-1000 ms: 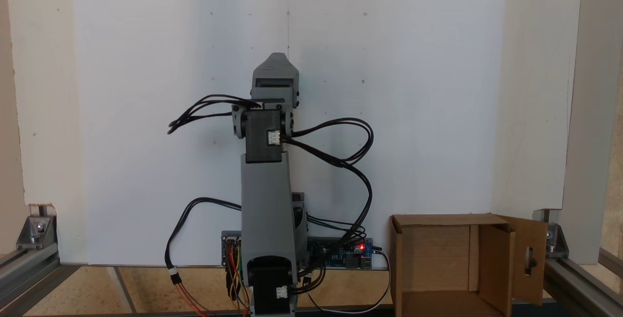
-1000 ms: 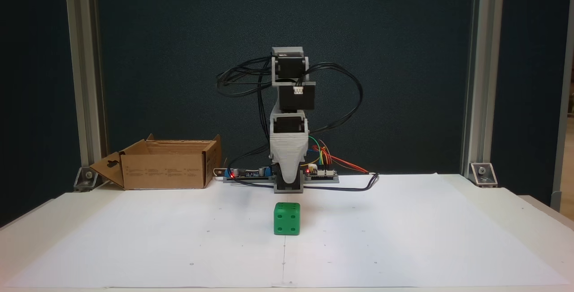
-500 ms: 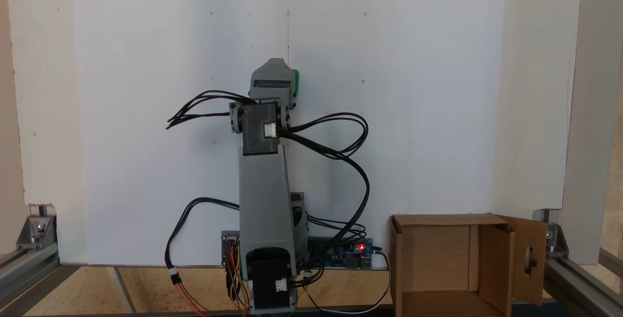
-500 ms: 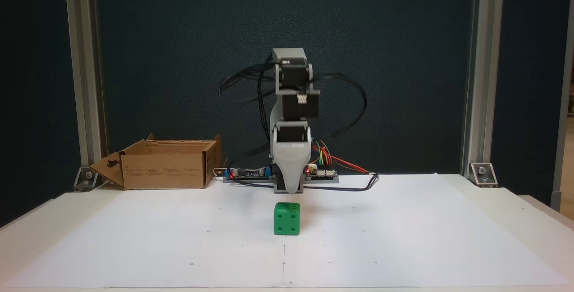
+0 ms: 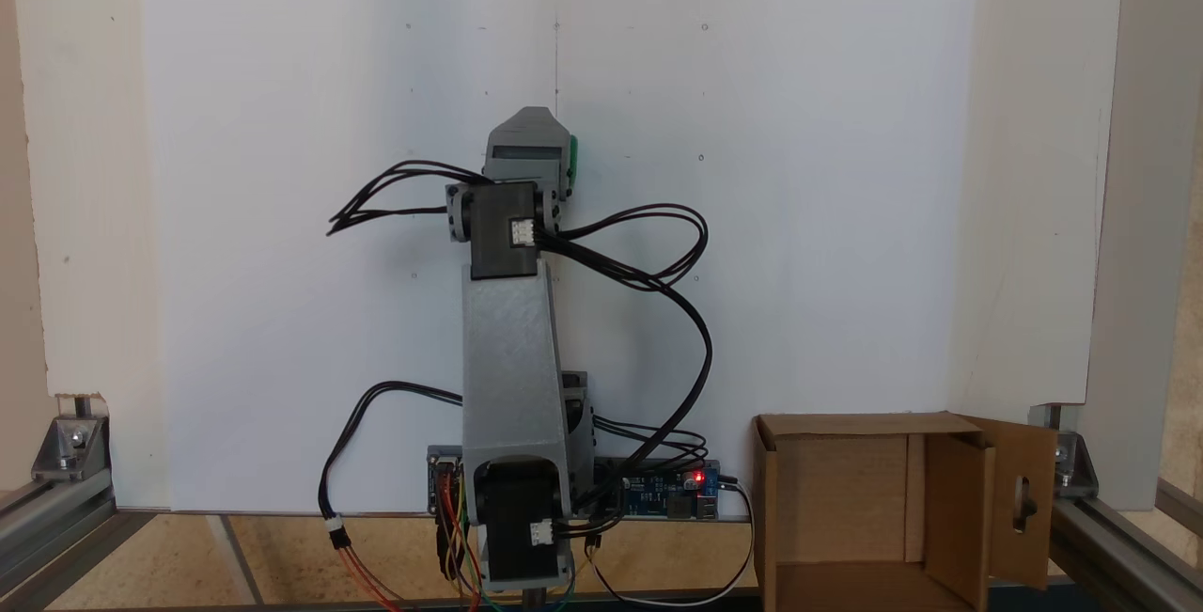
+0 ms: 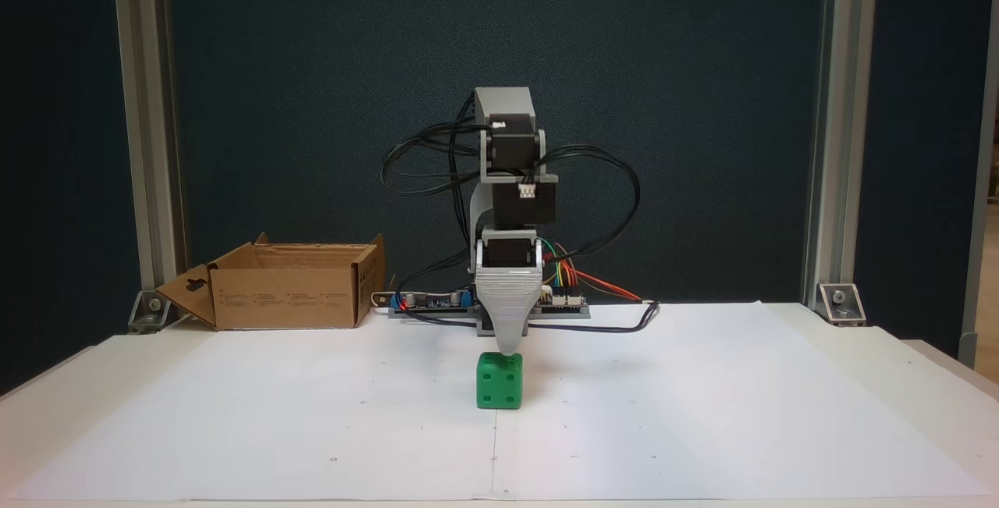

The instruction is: Grasp a green dice and put it in the bin.

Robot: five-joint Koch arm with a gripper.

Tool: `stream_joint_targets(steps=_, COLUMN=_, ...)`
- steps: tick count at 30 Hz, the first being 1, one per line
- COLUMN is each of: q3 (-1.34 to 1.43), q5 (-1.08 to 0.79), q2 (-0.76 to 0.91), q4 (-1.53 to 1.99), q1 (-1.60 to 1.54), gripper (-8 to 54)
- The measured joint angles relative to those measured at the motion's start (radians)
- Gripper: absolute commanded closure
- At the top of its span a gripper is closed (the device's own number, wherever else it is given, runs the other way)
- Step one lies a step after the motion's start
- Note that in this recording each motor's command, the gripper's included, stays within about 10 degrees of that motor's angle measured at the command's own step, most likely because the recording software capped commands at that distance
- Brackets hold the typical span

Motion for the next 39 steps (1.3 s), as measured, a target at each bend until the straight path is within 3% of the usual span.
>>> stream_joint_targets(steps=39, q3=0.023, q5=0.000, q2=-0.130, q4=-0.160, q1=0.044, gripper=3.5)
